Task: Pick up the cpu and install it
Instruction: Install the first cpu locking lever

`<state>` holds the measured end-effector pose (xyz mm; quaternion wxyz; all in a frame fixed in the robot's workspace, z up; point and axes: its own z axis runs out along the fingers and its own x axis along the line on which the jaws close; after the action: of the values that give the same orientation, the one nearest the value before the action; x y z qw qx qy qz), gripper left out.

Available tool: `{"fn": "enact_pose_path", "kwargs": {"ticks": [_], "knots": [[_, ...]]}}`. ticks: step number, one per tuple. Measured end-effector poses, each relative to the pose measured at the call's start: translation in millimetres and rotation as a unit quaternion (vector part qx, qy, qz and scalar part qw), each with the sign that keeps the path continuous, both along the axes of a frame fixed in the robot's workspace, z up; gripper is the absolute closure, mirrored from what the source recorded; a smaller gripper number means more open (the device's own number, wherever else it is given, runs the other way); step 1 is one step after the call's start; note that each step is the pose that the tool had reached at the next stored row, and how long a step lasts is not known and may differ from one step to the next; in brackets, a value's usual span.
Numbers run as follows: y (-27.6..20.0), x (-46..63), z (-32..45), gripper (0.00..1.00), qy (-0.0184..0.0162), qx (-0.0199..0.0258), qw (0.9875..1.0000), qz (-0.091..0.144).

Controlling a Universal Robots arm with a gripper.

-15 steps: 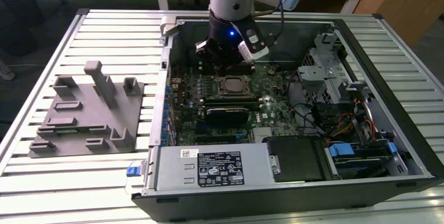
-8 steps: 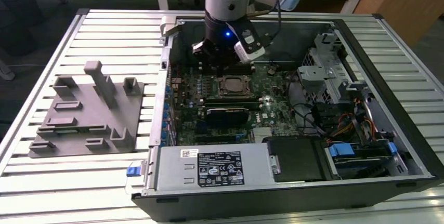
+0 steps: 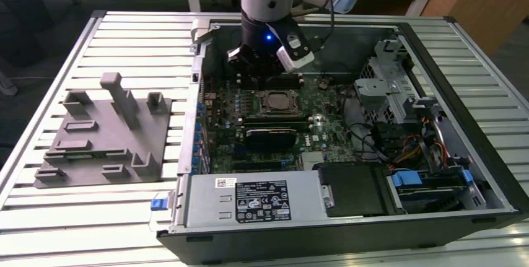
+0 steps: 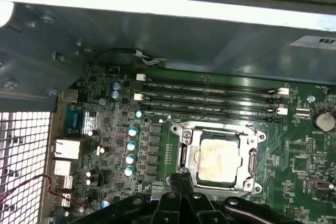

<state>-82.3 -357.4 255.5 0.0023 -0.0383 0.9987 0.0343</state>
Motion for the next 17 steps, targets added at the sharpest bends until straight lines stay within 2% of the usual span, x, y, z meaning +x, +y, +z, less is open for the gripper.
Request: {"fn": "enact_pose_path", "kwargs": {"ticks": [3, 6, 9, 13, 17], "knots": [[0.0, -8.2, 0.1, 0.89, -0.0049, 0.0, 1.0, 0.0], [0.4, -16.1, 0.1, 0.89, -0.0065, 0.0, 1.0, -0.001], [2.9, -20.2, 0.1, 0.89, -0.0072, -0.0001, 1.0, -0.003], [8.4, -23.6, 0.1, 0.89, -0.0074, -0.0001, 1.0, -0.005], [17.3, -25.7, 0.1, 0.89, -0.0074, -0.0001, 1.0, -0.006]]}}
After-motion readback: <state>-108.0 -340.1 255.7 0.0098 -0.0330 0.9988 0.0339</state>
